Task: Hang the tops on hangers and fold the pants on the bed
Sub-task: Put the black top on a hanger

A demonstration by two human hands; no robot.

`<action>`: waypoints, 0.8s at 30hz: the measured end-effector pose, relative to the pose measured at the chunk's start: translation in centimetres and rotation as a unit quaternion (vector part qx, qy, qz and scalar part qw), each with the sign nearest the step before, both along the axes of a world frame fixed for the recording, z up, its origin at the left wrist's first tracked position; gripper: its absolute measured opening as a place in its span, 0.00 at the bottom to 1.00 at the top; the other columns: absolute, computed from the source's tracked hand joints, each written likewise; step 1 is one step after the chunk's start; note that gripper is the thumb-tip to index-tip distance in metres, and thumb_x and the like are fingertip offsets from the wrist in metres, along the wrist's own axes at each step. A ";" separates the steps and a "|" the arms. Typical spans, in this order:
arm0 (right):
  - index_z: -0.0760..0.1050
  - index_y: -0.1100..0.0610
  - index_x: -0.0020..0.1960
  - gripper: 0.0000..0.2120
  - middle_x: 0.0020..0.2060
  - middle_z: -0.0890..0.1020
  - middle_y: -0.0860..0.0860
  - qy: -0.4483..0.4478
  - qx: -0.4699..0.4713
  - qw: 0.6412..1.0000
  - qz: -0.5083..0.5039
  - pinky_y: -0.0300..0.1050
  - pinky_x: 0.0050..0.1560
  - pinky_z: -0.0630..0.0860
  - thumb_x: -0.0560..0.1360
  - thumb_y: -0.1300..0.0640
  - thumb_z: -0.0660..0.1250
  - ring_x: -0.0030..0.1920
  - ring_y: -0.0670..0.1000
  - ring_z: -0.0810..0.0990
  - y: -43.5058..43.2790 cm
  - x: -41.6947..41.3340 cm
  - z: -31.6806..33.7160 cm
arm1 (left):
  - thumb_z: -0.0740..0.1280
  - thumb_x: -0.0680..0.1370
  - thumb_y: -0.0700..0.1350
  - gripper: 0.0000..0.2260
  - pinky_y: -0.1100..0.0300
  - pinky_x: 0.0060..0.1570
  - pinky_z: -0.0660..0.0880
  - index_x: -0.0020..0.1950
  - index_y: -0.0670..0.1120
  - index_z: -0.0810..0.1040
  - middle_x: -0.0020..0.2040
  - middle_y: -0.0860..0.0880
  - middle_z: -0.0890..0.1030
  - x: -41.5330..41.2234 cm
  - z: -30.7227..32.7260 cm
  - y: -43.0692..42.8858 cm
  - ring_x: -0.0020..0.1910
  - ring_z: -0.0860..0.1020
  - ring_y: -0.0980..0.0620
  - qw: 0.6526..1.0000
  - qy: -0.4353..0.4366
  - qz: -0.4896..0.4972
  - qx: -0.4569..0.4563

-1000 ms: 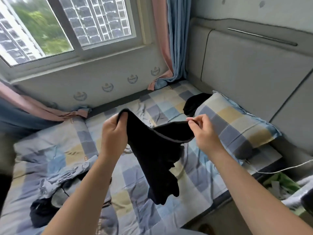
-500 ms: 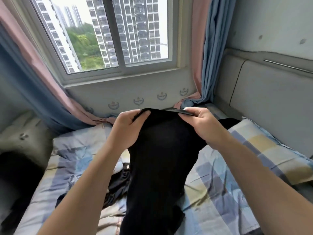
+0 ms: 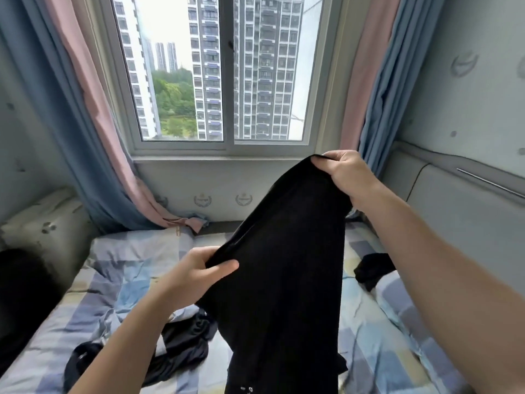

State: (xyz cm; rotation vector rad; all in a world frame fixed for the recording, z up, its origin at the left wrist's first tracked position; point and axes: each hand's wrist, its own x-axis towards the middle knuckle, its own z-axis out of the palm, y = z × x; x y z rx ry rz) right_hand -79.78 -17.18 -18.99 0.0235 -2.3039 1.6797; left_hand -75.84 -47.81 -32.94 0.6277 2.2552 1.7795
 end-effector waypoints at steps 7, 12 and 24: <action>0.79 0.59 0.55 0.06 0.46 0.83 0.54 -0.017 0.137 0.990 -0.007 0.47 0.50 0.78 0.81 0.59 0.66 0.48 0.53 0.81 -3.2 -0.1 -3.8 | 0.68 0.79 0.57 0.16 0.54 0.46 0.82 0.53 0.46 0.86 0.52 0.41 0.86 1.3 3.4 1.5 0.51 0.85 0.42 0.985 -0.064 0.045 0.156; 0.79 0.54 0.48 0.02 0.41 0.83 0.51 0.095 0.077 0.992 0.015 0.49 0.48 0.78 0.79 0.57 0.68 0.43 0.51 0.81 -6.5 6.1 -8.3 | 0.67 0.80 0.52 0.13 0.56 0.44 0.82 0.50 0.45 0.86 0.50 0.40 0.86 1.4 4.9 2.7 0.49 0.85 0.44 0.969 -0.105 0.087 0.208; 0.77 0.51 0.51 0.10 0.48 0.83 0.47 -0.140 0.100 0.979 0.109 0.54 0.56 0.78 0.75 0.47 0.70 0.51 0.48 0.82 -12.2 9.9 -22.4 | 0.66 0.82 0.51 0.12 0.52 0.45 0.84 0.45 0.52 0.88 0.47 0.46 0.87 2.7 4.0 4.1 0.44 0.86 0.48 0.947 -0.213 0.068 0.228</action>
